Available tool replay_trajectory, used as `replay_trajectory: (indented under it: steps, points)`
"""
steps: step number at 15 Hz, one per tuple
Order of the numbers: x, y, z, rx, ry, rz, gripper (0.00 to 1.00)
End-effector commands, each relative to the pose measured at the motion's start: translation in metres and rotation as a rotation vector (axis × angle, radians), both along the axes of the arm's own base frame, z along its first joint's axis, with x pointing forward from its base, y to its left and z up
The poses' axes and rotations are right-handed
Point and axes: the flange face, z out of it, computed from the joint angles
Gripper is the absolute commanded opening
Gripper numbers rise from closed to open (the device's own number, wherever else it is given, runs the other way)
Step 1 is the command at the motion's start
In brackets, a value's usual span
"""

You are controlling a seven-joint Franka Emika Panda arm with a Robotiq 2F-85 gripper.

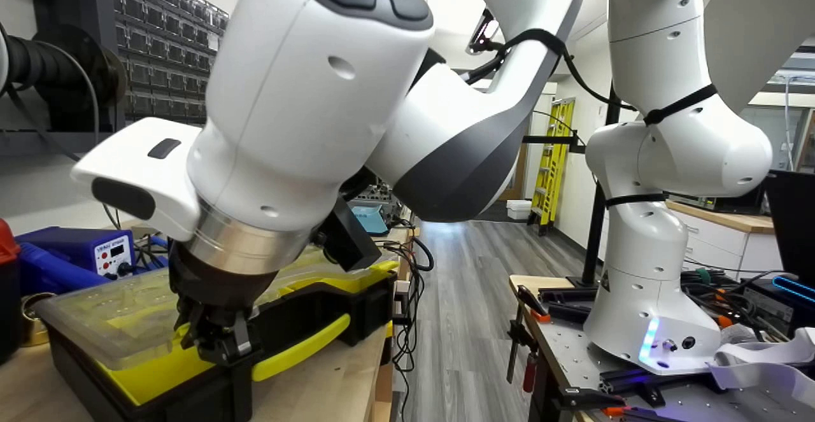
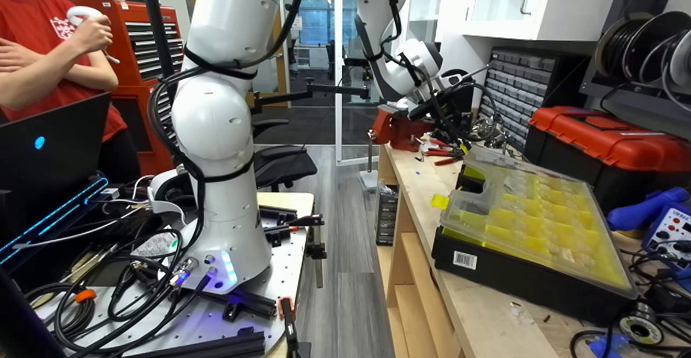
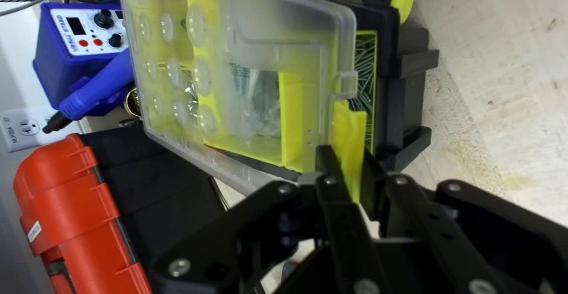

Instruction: Open the case on the left

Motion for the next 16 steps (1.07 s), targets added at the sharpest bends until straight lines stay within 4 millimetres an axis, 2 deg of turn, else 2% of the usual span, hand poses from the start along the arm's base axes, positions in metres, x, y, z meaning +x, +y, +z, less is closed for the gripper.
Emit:
replay_trajectory:
  steps: [1,5,16]
  points:
    - [0.011,-0.015,0.026,-0.027,-0.058,-0.057,0.04]
    - [0.029,-0.02,0.041,-0.013,-0.093,-0.111,0.04]
    - [0.106,-0.055,0.109,-0.007,-0.238,-0.315,0.04]
